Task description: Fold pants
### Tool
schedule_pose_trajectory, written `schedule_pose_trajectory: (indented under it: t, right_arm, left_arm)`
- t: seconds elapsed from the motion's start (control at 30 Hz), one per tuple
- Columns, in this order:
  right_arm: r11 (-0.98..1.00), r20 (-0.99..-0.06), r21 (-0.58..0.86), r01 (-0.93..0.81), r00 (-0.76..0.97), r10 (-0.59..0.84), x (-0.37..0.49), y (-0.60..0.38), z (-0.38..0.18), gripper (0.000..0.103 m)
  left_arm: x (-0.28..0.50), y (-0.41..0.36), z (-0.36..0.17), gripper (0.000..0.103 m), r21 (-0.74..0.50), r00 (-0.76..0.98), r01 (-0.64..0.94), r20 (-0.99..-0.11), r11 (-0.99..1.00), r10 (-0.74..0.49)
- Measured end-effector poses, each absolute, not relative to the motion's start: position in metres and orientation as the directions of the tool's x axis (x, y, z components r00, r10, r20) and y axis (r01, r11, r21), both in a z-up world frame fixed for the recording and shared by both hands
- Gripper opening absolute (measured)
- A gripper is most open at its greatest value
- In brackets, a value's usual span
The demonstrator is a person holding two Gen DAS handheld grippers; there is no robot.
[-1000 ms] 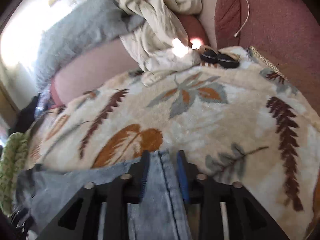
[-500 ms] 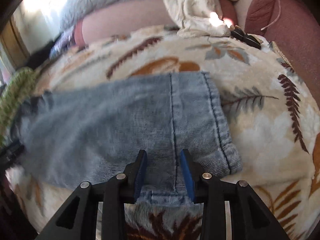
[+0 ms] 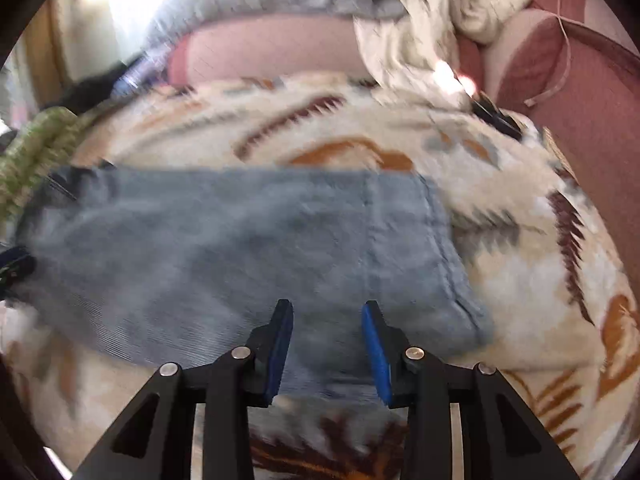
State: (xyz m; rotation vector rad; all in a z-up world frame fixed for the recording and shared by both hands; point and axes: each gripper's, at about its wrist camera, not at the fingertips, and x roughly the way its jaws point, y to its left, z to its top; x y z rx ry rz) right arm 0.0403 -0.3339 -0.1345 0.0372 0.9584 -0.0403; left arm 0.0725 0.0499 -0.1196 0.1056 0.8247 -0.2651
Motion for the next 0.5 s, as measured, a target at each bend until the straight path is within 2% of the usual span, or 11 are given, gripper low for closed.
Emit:
schedule_pose_trajectory:
  t: [0.1, 0.23, 0.3, 0.4, 0.43, 0.5]
  right_arm:
    - [0.999, -0.784, 0.02, -0.037, 0.619, 0.039, 0.041, -0.308, -0.128, 0.046]
    - [0.993, -0.791, 0.036, -0.11, 0.604, 0.095, 0.049, -0.275, -0.136, 0.047]
    - [0.991, -0.804, 0.035, -0.13, 0.586, 0.105, 0.054, -0.261, -0.143, 0.051]
    - [0.991, -0.806, 0.037, -0.131, 0.582, 0.107, 0.06, -0.244, -0.151, 0.07]
    - [0.992, -0.811, 0.04, -0.124, 0.575, 0.105, 0.061, -0.241, -0.154, 0.079]
    - [0.993, -0.83, 0.022, -0.112, 0.552, 0.081, 0.064, -0.234, -0.164, 0.083]
  left_arm:
    - [0.072, 0.043, -0.117, 0.07, 0.021, 0.677, 0.272, -0.715, 0.962, -0.176]
    - [0.08, 0.033, -0.129, 0.08, 0.058, 0.656, 0.261, -0.743, 0.964, -0.133]
    - [0.085, 0.028, -0.137, 0.08, 0.075, 0.638, 0.253, -0.762, 0.965, -0.108]
    - [0.086, 0.022, -0.15, 0.084, 0.1, 0.614, 0.257, -0.785, 0.961, -0.082]
    - [0.087, 0.019, -0.156, 0.086, 0.121, 0.607, 0.258, -0.792, 0.958, -0.063]
    - [0.085, 0.015, -0.16, 0.088, 0.159, 0.615, 0.261, -0.788, 0.952, -0.036]
